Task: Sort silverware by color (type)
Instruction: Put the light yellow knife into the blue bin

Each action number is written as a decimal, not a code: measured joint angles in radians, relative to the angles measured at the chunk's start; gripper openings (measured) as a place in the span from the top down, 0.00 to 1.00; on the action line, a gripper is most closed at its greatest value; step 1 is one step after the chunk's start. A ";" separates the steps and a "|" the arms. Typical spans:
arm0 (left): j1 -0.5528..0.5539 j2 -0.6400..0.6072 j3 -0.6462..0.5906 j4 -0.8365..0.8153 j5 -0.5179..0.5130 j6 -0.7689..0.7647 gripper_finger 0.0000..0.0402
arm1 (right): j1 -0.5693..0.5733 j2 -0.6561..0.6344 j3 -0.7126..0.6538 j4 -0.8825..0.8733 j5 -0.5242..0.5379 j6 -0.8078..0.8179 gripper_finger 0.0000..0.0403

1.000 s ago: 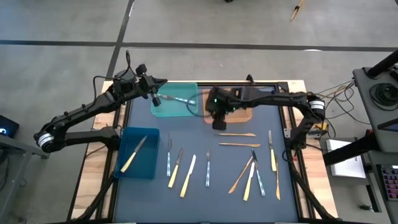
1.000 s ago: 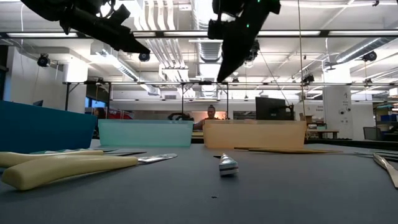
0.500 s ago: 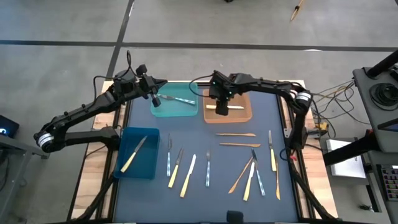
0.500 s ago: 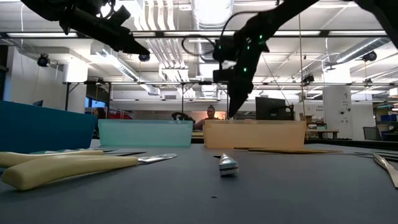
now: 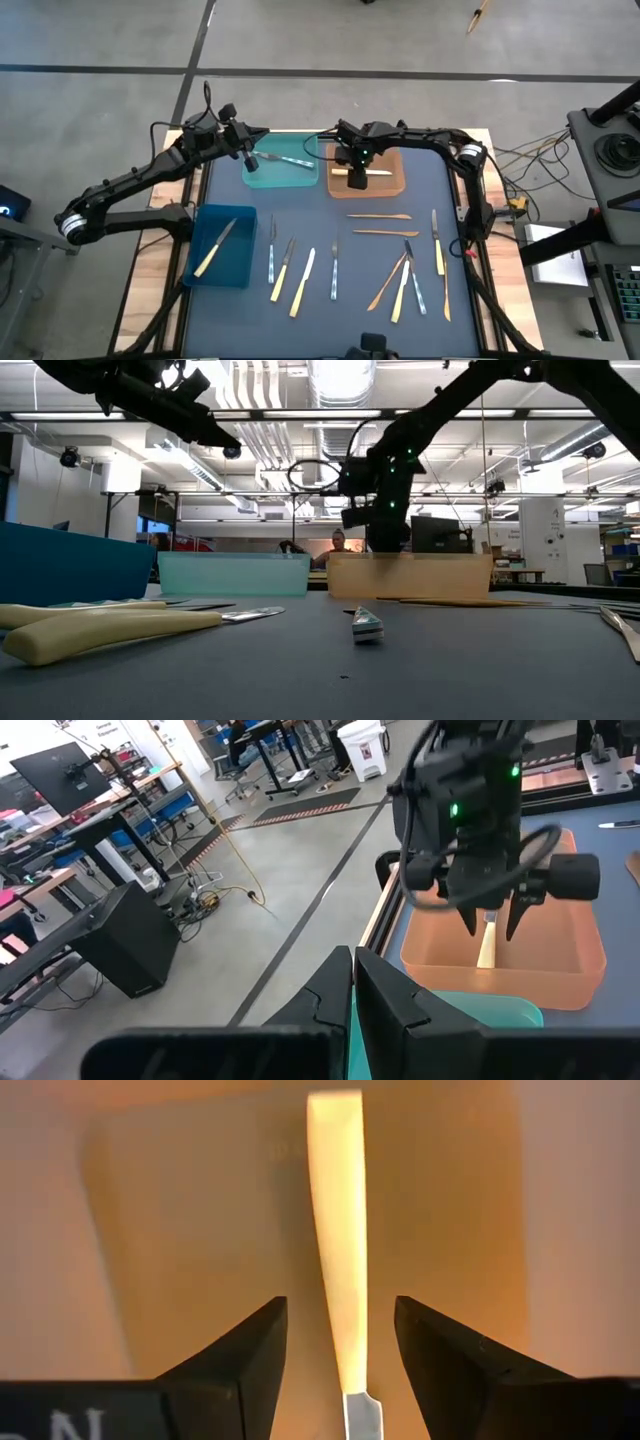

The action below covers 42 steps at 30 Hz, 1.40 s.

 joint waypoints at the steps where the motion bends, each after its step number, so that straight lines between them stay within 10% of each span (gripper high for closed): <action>1: 0.000 0.000 0.000 0.000 0.000 0.000 1.00 | 0.000 0.008 0.000 0.000 0.000 0.000 0.57; 12: 0.000 0.000 0.000 0.001 0.000 0.000 1.00 | -0.004 0.050 0.000 0.010 0.025 0.004 0.59; 25: 0.000 0.000 0.000 0.002 0.000 0.000 1.00 | -0.006 0.049 0.000 0.013 0.023 0.010 0.90; 42: 0.000 -0.024 0.000 0.000 0.000 -0.102 1.00 | -0.005 -0.080 0.002 -0.001 0.032 0.045 0.90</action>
